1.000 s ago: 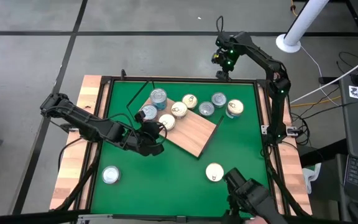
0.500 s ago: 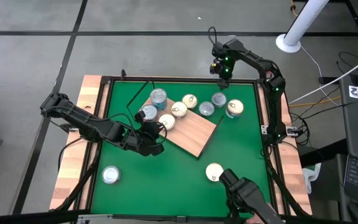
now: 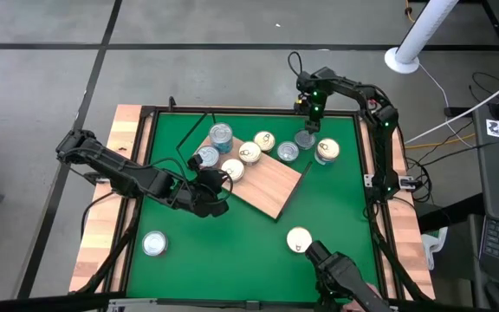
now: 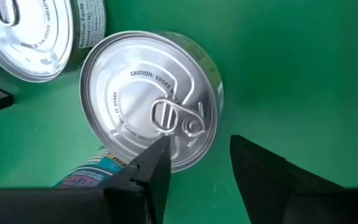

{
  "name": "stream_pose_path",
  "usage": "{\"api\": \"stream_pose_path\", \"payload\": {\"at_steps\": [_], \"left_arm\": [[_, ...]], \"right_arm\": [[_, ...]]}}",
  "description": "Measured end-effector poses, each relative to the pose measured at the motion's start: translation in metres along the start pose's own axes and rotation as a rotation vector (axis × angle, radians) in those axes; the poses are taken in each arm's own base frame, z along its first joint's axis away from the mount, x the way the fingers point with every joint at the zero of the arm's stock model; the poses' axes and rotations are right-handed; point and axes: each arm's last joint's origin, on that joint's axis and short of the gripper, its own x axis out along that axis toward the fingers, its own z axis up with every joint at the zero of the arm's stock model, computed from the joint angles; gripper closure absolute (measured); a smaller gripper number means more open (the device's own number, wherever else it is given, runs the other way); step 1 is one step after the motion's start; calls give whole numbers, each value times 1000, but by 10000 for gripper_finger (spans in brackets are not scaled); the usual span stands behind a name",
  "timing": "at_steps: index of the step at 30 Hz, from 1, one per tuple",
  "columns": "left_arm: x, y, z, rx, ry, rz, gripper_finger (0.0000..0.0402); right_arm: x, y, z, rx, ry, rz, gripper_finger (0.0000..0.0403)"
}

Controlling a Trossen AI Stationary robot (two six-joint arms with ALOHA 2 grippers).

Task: Stack canned seafood by type on shelf
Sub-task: Put the green can on the shelf

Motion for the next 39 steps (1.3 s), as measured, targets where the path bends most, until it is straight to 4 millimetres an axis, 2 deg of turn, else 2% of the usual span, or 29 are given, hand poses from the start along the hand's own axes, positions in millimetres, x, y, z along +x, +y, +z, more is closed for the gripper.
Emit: {"api": "stream_pose_path", "payload": {"at_steps": [13, 21, 30, 34, 39], "left_arm": [[0, 0, 0, 0, 0, 0, 370], [0, 0, 0, 0, 0, 0, 370], [0, 0, 0, 0, 0, 0, 370], [0, 0, 0, -5, 0, 0, 370], [0, 0, 0, -5, 0, 0, 370]], "right_arm": [[-1, -9, 10, -32, -91, -99, 242], [-1, -8, 9, -30, -83, -92, 242], [9, -12, 11, -20, -77, -40, 243], [10, -12, 11, -20, -77, -30, 266], [11, -11, 10, -19, -74, -19, 322]]}}
